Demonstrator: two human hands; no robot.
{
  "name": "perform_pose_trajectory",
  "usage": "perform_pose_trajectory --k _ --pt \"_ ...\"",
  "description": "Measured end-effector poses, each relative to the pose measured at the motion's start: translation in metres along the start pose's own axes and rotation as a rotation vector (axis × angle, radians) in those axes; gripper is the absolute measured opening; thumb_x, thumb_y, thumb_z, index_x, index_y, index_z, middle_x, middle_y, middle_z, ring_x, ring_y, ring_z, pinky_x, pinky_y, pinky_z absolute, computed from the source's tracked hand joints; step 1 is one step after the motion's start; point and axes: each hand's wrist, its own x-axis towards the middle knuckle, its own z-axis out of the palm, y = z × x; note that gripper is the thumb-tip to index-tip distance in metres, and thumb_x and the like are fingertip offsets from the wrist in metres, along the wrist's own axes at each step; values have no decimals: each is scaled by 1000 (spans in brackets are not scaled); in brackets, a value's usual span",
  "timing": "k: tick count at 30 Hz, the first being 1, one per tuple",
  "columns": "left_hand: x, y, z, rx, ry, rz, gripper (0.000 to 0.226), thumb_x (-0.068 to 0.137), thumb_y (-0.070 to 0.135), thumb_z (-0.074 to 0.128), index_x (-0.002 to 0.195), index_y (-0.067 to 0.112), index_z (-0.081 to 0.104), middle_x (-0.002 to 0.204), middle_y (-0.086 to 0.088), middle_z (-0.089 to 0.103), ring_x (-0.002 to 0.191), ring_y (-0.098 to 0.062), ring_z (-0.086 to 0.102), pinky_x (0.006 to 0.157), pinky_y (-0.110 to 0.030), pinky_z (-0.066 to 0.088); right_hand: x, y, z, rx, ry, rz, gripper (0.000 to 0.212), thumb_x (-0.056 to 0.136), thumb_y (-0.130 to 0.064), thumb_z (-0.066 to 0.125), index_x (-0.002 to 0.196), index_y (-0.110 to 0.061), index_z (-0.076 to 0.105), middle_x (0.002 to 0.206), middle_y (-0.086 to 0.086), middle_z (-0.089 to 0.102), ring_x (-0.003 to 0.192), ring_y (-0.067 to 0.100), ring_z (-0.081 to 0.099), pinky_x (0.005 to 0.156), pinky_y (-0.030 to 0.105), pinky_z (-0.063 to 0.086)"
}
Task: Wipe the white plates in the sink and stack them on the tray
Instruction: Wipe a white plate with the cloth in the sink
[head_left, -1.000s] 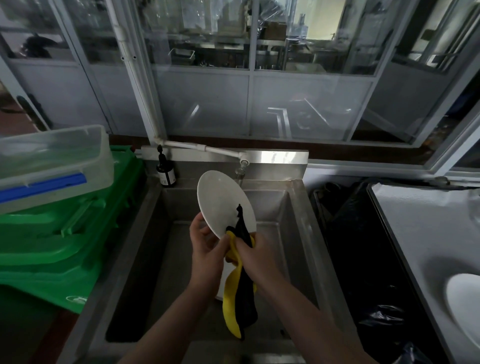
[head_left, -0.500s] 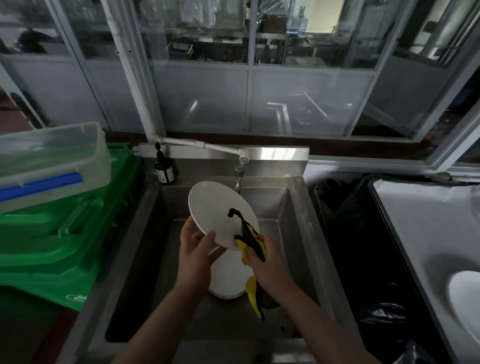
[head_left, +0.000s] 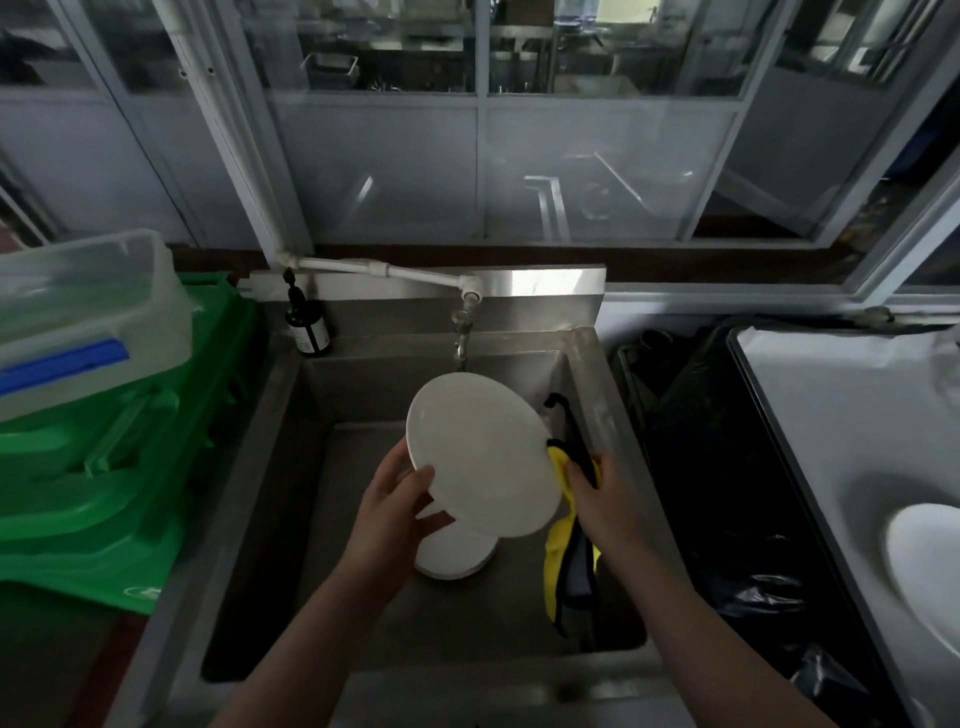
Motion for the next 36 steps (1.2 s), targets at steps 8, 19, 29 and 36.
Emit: perform_pose_trajectory --k 8,19,29,36 --pt "2 -13 8 -1 -13 -51 46 99 17 53 140 39 53 123 5 69 110 -25 67 69 -29 57 17 39 -37 -20 42 117 38 96 -43 57 127 -24 50 112 -1 59 104 23 59 81 38 49" --pt "8 -22 14 -32 63 -137 28 100 20 53 126 16 61 116 -7 71 92 -18 69 58 -25 55 9 93 -73 11 232 308 42 98 -25 56 138 -13 49 114 13 61 93 27 57 76 32 42" --pt "7 -27 22 -4 46 -156 23 99 20 53 120 15 63 107 -5 73 86 -16 70 58 -25 55 11 103 -91 -87 228 342 49 94 -15 56 142 -18 48 131 13 60 113 34 59 90 41 50" --pt "3 -28 26 12 36 -160 19 101 18 52 115 16 64 104 -5 72 87 -18 68 59 -27 55 8 103 -90 -203 292 303 43 88 -2 57 129 -9 48 131 18 51 112 39 54 82 37 44"
